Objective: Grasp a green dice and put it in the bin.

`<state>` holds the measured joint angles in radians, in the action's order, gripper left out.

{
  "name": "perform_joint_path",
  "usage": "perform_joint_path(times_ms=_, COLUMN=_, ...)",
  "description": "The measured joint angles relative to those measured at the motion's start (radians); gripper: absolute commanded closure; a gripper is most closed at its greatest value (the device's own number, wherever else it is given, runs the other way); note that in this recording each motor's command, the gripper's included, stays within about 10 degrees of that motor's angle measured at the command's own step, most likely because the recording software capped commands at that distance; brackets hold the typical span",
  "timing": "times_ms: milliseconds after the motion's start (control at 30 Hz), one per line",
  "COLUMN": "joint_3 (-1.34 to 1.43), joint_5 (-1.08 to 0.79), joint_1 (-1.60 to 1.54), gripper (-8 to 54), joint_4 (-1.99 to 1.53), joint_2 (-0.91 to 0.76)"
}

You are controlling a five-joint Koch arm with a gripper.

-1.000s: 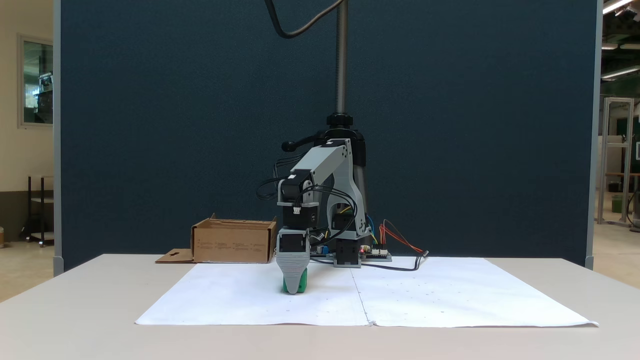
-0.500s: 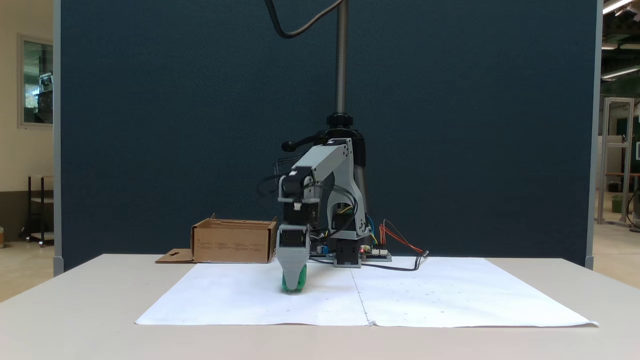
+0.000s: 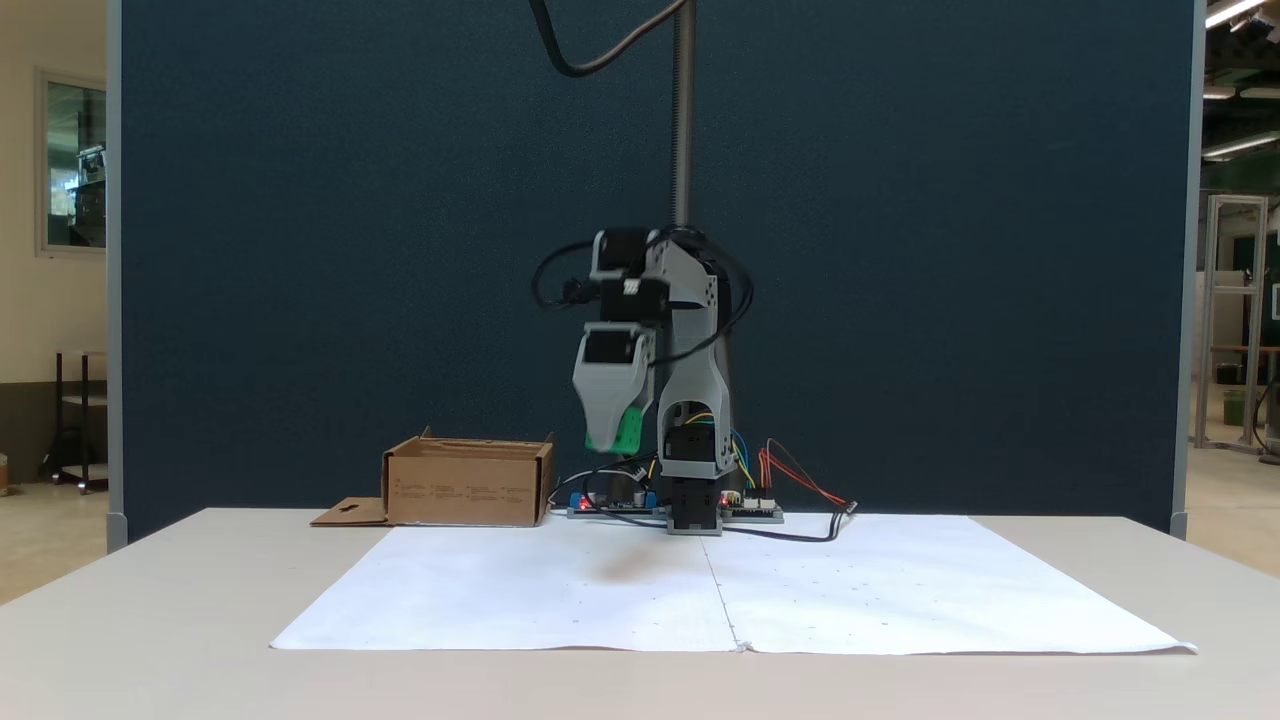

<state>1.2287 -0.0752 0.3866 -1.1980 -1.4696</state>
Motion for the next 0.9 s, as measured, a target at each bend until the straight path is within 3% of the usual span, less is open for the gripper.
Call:
perform_joint_path(times_ms=167, joint_3=-0.057, joint_5=0.095, joint_1=0.046, gripper=33.8, joint_4=-0.109, joint_2=0.000)
perform_joint_path(times_ms=467, joint_3=-0.245, joint_5=0.097, joint_1=0.492, gripper=33.8, joint_4=-0.109, joint_2=0.008)
perform_joint_path(times_ms=733, joint_3=-0.354, joint_5=0.086, joint_1=0.927, gripper=33.8, joint_4=-0.081, joint_2=0.158)
perform_joint_path(times_ms=900, joint_3=-0.373, joint_5=-0.046, joint_1=1.229, gripper=33.8, joint_4=-0.071, joint_2=0.236)
